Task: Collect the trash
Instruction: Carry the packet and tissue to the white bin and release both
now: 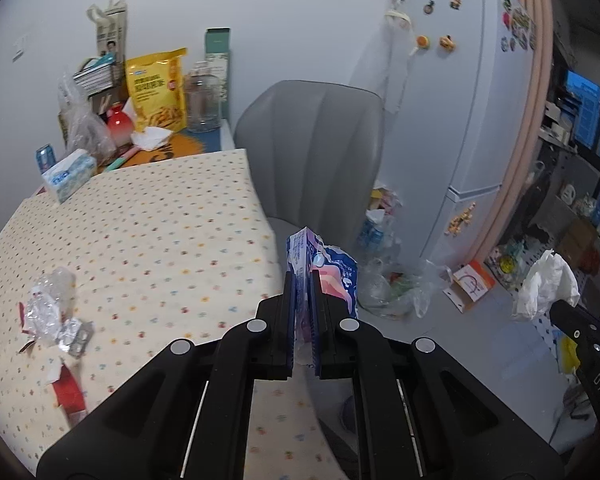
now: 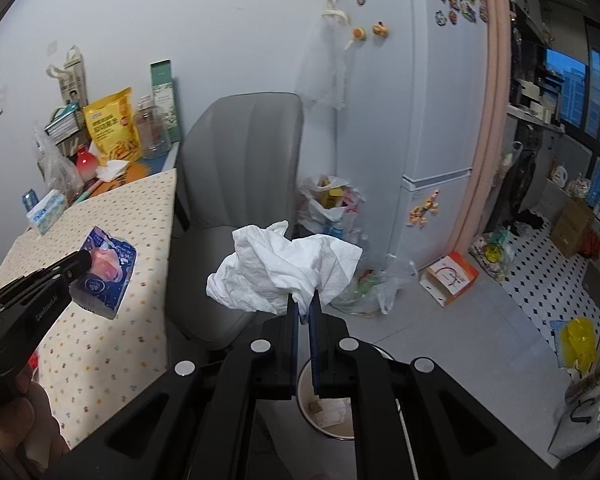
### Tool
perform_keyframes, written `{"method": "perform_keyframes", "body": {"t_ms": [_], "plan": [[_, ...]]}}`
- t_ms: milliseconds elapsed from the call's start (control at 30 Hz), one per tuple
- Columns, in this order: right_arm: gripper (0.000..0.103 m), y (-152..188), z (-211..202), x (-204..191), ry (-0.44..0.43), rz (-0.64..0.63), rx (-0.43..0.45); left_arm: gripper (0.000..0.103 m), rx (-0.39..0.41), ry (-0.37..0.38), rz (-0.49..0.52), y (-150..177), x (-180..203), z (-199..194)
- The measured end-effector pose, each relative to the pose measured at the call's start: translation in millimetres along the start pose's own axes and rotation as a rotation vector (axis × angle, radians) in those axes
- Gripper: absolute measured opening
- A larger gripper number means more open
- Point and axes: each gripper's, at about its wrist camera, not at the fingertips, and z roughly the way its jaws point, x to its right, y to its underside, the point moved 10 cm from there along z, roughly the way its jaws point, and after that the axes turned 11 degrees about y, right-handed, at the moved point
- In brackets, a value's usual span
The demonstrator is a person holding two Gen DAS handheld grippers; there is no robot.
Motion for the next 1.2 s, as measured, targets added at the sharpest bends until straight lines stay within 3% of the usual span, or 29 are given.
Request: {"method": "perform_keyframes", "body": {"t_ms": [367,933,1067,1133,1167,1200], "plan": [[0.006,12,31,59,0.060,0.069,-0.048,0.007,-0.062,0.055,0.079,7,58,38],[0.006,45,114,95,0.060,0.144,-0.183,0.007,-0.181,0.053,0.137,30,89,103],[0.011,50,134,100,0.050,0.156,-0.209,0.007,-0.212,0.050,0.148,37,96,119],[0.023,55,143,105,0.051,0.170,-0.223,0.007,-0.225,0.049,0.157,39,101,124],[0.035,56,145,107,0.051,0.177,-0.225,0.007,-0.227,0.048,0.161,40,102,126],[0.039,57,148,110,0.051,0.182,-0.227,0.007,-0.232,0.047,0.166,42,104,128]]}}
